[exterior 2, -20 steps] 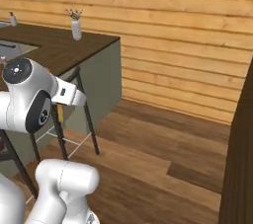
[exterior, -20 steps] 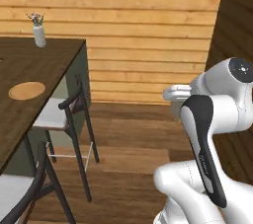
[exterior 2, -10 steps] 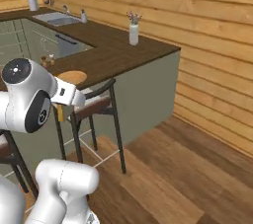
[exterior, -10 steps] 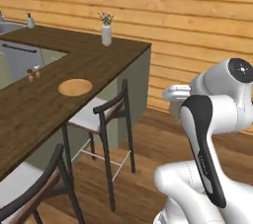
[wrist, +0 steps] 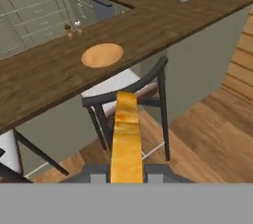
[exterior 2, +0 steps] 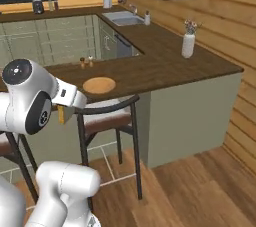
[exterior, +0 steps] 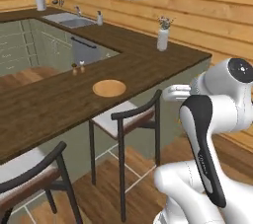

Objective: Start the toaster. Once the lever pops up, take the bread to the plate on the dining counter.

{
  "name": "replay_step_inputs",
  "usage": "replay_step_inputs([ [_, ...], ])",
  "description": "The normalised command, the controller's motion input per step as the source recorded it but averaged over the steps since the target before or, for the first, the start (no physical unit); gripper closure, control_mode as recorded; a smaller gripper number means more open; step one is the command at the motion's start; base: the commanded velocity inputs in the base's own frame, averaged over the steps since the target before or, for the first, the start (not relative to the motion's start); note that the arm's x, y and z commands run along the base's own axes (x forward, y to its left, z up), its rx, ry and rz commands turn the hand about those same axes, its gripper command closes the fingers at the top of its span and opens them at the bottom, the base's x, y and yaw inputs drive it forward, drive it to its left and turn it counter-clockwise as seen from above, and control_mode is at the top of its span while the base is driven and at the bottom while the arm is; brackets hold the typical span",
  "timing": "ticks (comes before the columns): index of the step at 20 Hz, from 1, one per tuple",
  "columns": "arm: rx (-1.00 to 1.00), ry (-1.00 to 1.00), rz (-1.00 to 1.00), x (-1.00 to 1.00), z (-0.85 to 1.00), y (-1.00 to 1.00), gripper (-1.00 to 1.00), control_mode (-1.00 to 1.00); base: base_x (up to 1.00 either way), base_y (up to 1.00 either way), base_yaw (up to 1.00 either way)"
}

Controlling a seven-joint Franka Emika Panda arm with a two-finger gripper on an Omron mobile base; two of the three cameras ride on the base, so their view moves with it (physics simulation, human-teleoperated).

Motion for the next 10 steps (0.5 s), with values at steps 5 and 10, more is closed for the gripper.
replay_step_inputs([
  [5,0.0,0.0,0.0,0.0,0.0,0.0,1.0,1.0,0.25,-0.57,0.64],
  [10,0.0,0.0,0.0,0.0,0.0,0.0,1.0,1.0,0.27,-0.65,0.6],
])
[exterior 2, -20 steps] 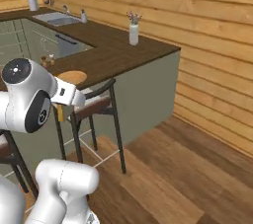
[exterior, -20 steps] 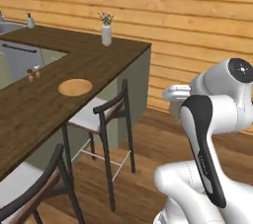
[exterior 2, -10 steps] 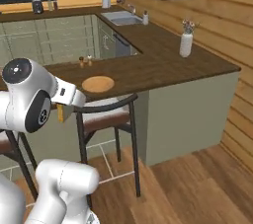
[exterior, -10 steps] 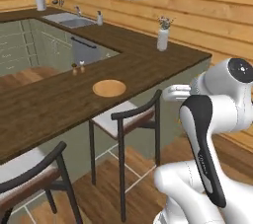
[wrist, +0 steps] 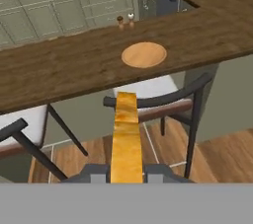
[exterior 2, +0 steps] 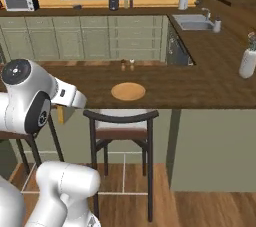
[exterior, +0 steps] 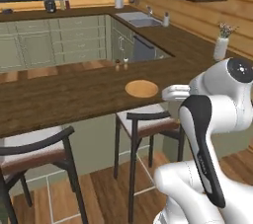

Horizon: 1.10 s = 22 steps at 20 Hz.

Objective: Start the toaster. Once the lever pops up, take the bread to the plate on the dining counter.

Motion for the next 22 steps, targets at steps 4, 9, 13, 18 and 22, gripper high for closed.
replay_step_inputs([
  [4,0.0,0.0,0.0,0.0,0.0,0.0,1.0,1.0,0.54,-0.85,0.44],
  [9,0.0,0.0,0.0,0.0,0.0,0.0,1.0,1.0,0.84,-0.74,0.34],
  [13,0.0,0.0,0.0,0.0,0.0,0.0,1.0,1.0,1.0,-0.27,0.16],
  [18,0.08,0.11,0.08,0.53,-0.19,-0.04,1.0,-1.0,0.39,0.0,0.03],
  [22,0.14,0.11,0.27,1.0,-0.63,-0.31,1.0,-1.0,0.0,0.0,0.0],
])
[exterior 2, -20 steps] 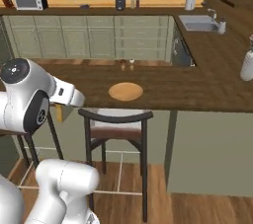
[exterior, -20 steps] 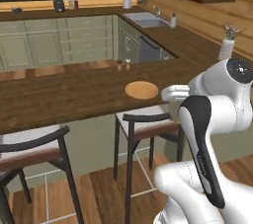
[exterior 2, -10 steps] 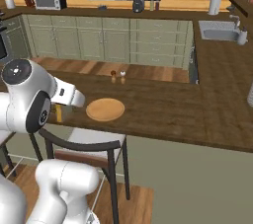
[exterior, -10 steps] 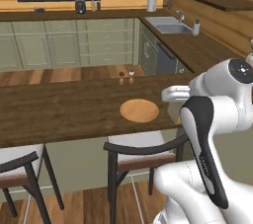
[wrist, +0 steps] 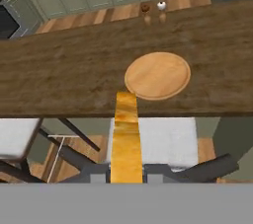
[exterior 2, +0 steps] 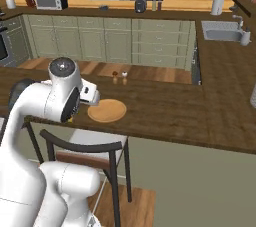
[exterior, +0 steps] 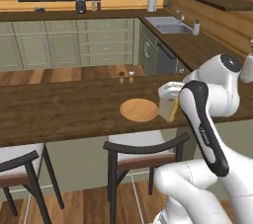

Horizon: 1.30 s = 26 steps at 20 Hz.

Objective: Start the toaster. Once the lever pops up, take the bread to the plate on the dining counter.

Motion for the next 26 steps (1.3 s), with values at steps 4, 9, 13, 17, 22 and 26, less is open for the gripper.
replay_step_inputs([
  [4,0.07,0.11,0.31,1.0,-0.89,-0.08,1.0,-1.0,0.0,0.0,0.0],
  [9,0.0,0.01,0.13,1.0,-0.76,0.01,1.0,-1.0,0.0,0.0,0.0],
  [13,0.01,0.0,0.0,1.0,-0.39,0.0,1.0,-1.0,0.0,0.0,0.0],
  [17,0.01,0.0,0.0,1.0,-0.23,0.0,1.0,-1.0,0.0,0.0,0.0],
  [22,0.04,0.0,0.01,1.0,-0.27,0.0,1.0,-1.0,0.0,0.0,0.0],
  [26,0.04,0.03,0.04,0.89,-0.38,0.0,1.0,-1.0,0.0,0.0,0.0],
])
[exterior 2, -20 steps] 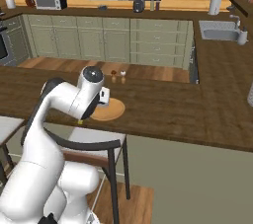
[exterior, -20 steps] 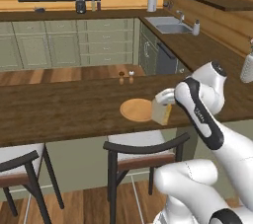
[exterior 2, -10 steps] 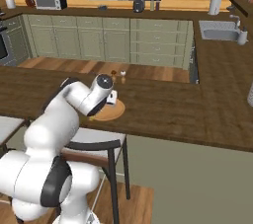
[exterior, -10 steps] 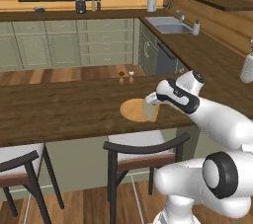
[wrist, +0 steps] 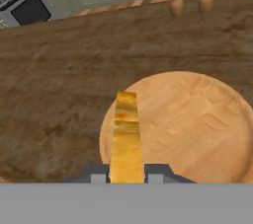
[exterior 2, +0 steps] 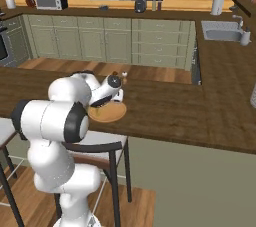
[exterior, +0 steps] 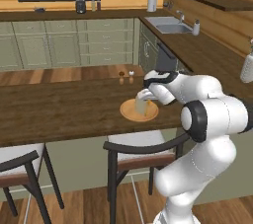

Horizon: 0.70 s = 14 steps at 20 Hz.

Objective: Start the toaster. Once the lever pops up, take the bread to the plate on the dining counter.

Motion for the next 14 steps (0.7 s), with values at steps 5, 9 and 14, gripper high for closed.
replay_step_inputs([
  [5,0.02,0.0,0.08,0.44,-0.47,0.03,1.0,-1.0,0.0,0.0,0.0],
  [9,0.0,0.0,0.08,0.37,-0.46,0.01,1.0,-1.0,0.0,0.0,0.0],
  [14,0.0,0.0,0.06,0.27,-0.39,0.01,-1.0,-1.0,0.0,0.0,0.0],
])
